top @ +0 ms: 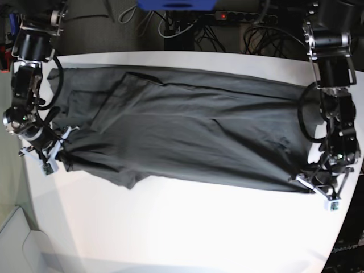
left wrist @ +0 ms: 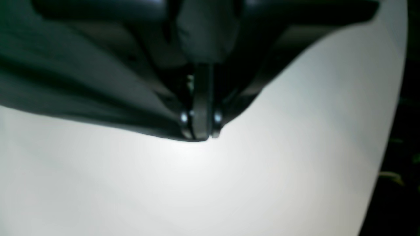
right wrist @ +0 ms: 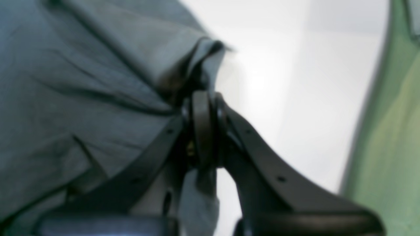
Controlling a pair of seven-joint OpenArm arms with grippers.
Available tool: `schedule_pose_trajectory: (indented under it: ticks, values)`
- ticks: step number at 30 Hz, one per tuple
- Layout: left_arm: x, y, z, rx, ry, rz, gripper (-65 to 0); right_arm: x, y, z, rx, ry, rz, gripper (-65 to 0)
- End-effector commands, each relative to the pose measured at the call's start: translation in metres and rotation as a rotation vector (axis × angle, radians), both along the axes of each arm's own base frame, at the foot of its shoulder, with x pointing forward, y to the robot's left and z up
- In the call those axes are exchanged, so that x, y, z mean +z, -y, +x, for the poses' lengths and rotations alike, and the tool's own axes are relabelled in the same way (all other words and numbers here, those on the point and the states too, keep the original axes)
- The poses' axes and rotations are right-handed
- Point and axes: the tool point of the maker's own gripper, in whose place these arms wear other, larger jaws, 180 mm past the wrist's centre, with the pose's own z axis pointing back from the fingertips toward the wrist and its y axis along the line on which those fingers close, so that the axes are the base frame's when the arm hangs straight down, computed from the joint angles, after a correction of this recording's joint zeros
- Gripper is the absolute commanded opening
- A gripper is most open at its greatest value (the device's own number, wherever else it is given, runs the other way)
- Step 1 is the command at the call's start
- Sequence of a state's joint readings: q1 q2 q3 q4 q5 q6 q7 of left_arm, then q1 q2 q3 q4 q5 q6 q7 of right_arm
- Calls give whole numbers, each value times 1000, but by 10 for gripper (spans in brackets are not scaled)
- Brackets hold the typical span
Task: Layout the t-shirt on the table in an organized manner, then fold the t-shirt properly
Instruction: 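Lift the hem corners with both grippers toward the folded collar edge, then fold the hem edge over onto the collar edge with both grippers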
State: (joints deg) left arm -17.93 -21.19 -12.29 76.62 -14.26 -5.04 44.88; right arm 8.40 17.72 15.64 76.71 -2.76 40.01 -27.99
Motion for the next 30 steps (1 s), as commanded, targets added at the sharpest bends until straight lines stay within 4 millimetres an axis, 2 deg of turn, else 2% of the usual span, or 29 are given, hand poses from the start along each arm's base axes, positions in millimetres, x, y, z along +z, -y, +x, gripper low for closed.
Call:
schedule_pose_trajectory:
  ticks: [1, 3, 8, 15, 19, 27, 30]
  values:
    - [28, -4, 9, 1, 76, 24, -647, 24, 1, 8, 13, 76, -8, -650]
    - [31, 0, 2, -10, 77, 33, -647, 31, -7, 2, 28, 103, -16, -650]
    - [33, 9, -14, -39, 87, 57, -647, 51, -4, -12, -28, 177, -6, -650]
    - [37, -12, -44, 46, 122, 35, -647, 58, -10, -33, -11, 191, -40, -650]
    - [30, -19, -59, 78, 114, 26, -647, 56, -14, -48, 4, 177, -58, -650]
    - [18, -9, -85, 54, 82, 32, -647, 41, -22, -66, 3, 137, -38, -650]
    - [10, -4, -94, 43, 63, 9, -647, 37, -11, -77, -31, 123, -42, -650]
